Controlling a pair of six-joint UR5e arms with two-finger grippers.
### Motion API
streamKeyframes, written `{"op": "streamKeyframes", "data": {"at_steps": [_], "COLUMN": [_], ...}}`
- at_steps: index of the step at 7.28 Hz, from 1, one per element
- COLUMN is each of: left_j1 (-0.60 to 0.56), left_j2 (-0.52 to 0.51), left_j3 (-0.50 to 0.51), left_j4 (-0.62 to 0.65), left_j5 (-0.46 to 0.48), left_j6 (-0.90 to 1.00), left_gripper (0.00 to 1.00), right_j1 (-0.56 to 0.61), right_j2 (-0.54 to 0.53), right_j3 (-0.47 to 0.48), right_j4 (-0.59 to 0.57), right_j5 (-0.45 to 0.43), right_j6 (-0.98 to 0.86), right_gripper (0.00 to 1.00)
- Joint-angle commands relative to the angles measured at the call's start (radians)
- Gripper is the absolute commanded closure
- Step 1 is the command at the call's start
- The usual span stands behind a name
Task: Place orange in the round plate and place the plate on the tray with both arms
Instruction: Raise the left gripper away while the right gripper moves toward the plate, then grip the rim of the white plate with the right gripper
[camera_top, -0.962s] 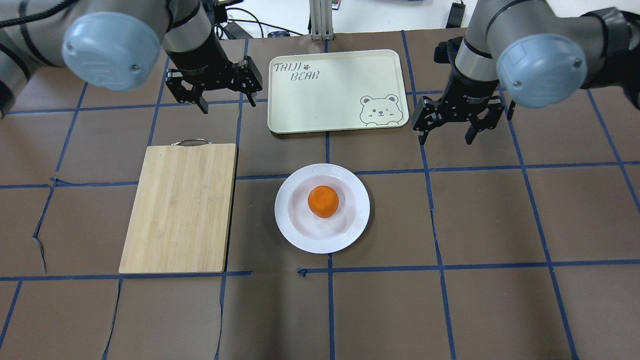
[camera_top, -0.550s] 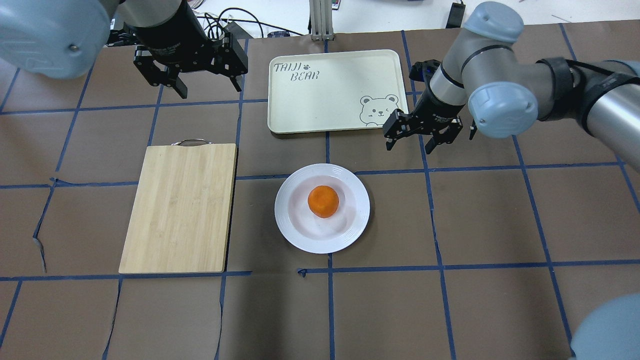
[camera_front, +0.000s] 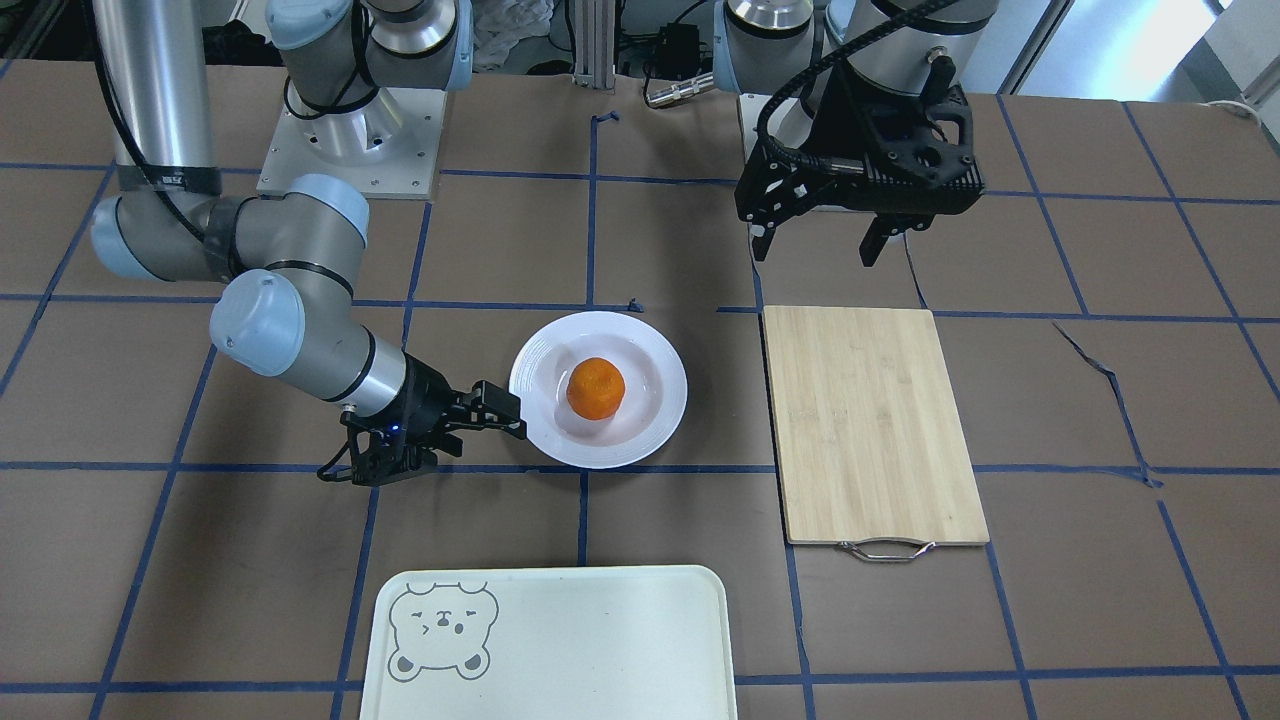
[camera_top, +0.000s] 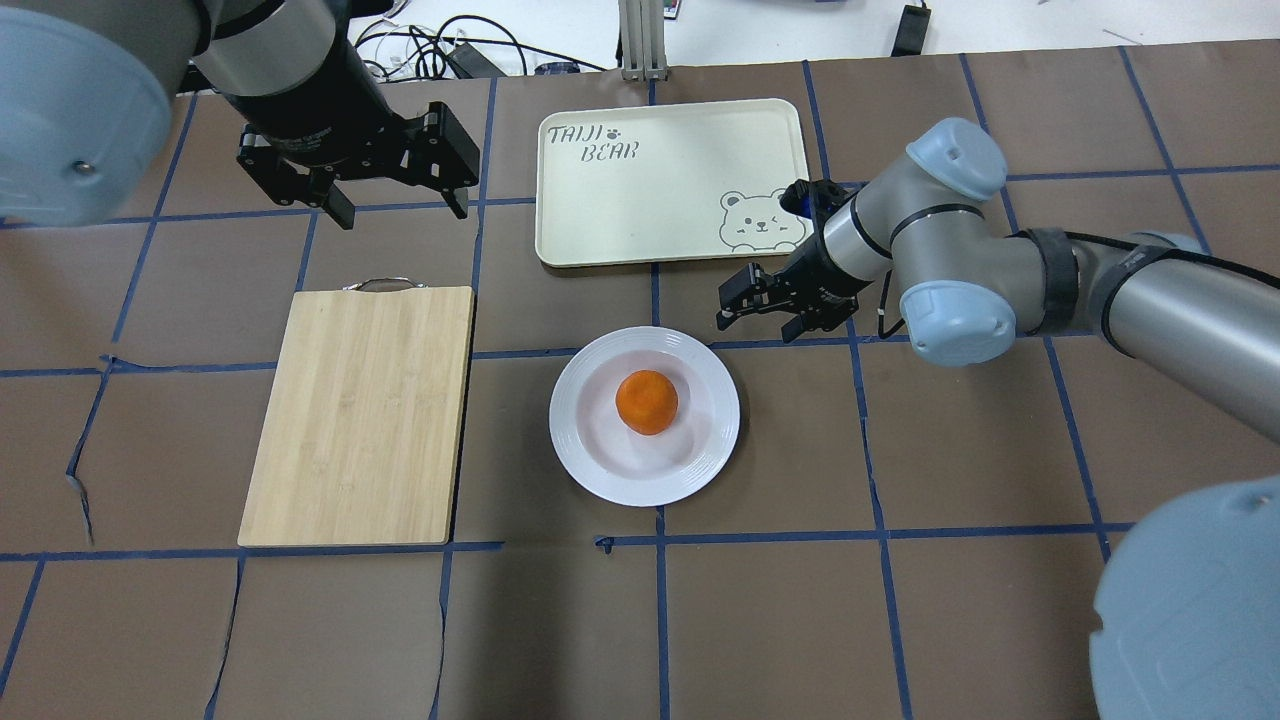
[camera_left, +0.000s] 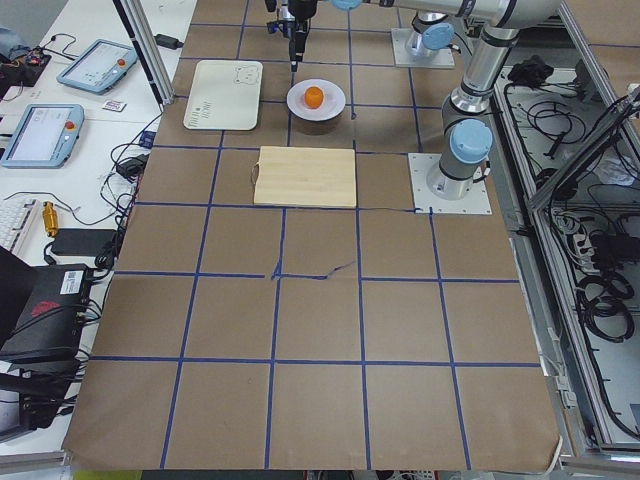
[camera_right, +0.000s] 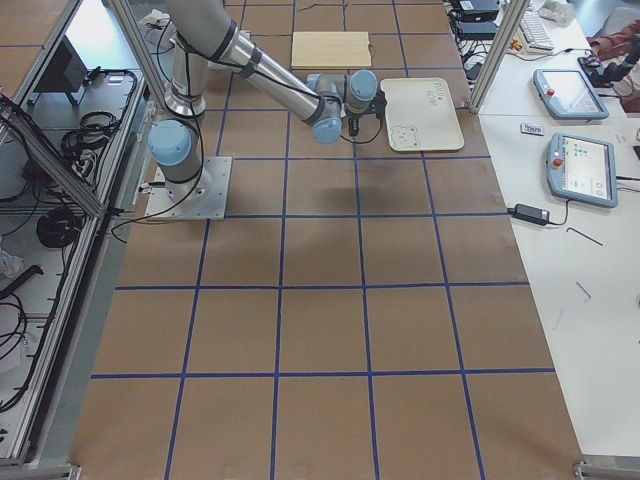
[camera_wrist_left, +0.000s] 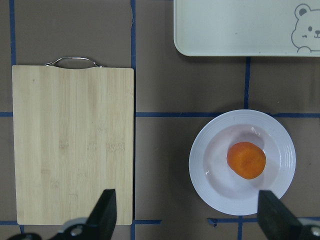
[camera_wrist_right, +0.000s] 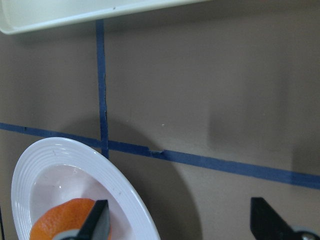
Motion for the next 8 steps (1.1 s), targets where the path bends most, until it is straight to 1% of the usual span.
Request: {"op": "streamKeyframes", "data": {"at_steps": [1, 2, 3, 4, 5, 6, 7, 8], "left_j1": [0.074, 0.073, 0.070, 0.069, 0.069, 0.069, 0.069, 0.069], "left_j2": [-0.009, 0.009, 0.011, 0.012, 0.012, 0.012, 0.017, 0.021], "left_j3": [0.013, -0.006, -0.005, 0.000, 0.013, 0.013, 0.012, -0.003], "left_j4": [0.004, 0.001, 0.001, -0.026, -0.096, -0.098, -0.098, -0.097], "left_j5": [-0.005, -0.002, -0.001, 0.003, 0.042, 0.047, 0.047, 0.035], "left_j6": [0.070, 0.133, 0.126, 0.125, 0.123, 0.121, 0.121, 0.117], "left_gripper": [0.00, 0.00, 0.00, 0.00, 0.00, 0.00, 0.00, 0.00], "right_j1": [0.007, 0.021, 0.045, 0.057, 0.062, 0.062, 0.062, 0.062], "right_j2": [0.017, 0.023, 0.025, 0.025, 0.031, 0.032, 0.032, 0.032], "right_j3": [0.046, 0.048, 0.048, 0.048, 0.048, 0.049, 0.049, 0.052], "right_j4": [-0.090, -0.097, -0.102, -0.102, -0.105, -0.110, -0.111, -0.111], "right_j5": [0.031, 0.066, 0.077, 0.077, 0.077, 0.076, 0.076, 0.074], "right_j6": [-0.004, -0.004, -0.004, -0.005, -0.007, -0.007, -0.022, -0.042], "right_gripper": [0.04, 0.06, 0.07, 0.19, 0.24, 0.31, 0.41, 0.46]}}
